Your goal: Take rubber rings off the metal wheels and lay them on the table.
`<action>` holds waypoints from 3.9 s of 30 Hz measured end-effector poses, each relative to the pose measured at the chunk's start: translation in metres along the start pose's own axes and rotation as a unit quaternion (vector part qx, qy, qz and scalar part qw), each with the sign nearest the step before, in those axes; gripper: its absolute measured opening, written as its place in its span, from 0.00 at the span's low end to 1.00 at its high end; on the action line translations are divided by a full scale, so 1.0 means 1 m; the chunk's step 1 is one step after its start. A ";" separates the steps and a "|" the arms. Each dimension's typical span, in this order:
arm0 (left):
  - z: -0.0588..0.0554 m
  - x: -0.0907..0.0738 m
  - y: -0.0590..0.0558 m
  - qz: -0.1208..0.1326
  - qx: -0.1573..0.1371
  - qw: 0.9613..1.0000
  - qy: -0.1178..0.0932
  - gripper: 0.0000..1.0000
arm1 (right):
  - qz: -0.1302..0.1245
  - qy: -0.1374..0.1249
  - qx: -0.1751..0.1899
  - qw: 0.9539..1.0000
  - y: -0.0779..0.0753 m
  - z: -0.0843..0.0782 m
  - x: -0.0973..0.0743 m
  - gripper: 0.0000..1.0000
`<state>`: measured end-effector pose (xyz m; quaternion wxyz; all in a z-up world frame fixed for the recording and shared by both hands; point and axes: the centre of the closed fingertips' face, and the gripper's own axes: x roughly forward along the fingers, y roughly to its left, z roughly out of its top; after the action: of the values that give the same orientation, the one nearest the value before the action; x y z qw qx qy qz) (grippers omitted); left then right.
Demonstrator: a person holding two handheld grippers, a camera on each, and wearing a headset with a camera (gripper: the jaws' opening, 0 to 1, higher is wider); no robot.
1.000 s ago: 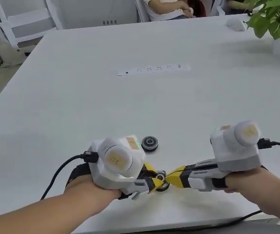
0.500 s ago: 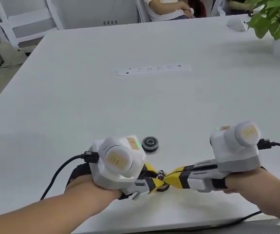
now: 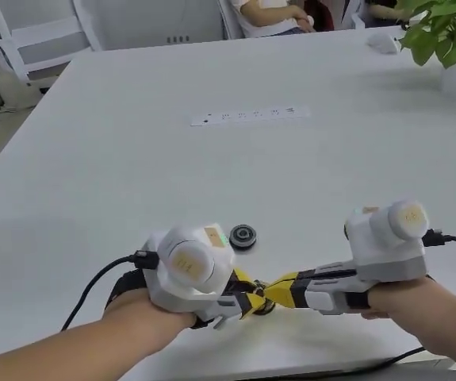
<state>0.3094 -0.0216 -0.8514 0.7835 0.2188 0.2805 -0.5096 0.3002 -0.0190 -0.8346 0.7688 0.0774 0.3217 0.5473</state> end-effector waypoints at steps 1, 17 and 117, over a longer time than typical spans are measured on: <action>0.000 0.000 0.000 0.000 0.000 1.000 0.000 0.12 | 0.001 -0.001 0.003 1.000 0.000 0.000 0.000 0.00; 0.001 0.000 0.000 -0.001 -0.007 1.000 0.001 0.13 | -0.024 0.014 0.003 1.000 -0.011 -0.007 0.001 0.00; -0.014 -0.122 0.009 0.042 -0.089 0.994 -0.046 0.74 | 0.011 0.105 -0.103 0.989 0.014 0.016 0.064 0.00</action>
<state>0.2747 0.0736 -0.7806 0.8323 0.1366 0.2791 -0.4590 0.3108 0.0472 -0.8413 0.7288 -0.0565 0.3416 0.5907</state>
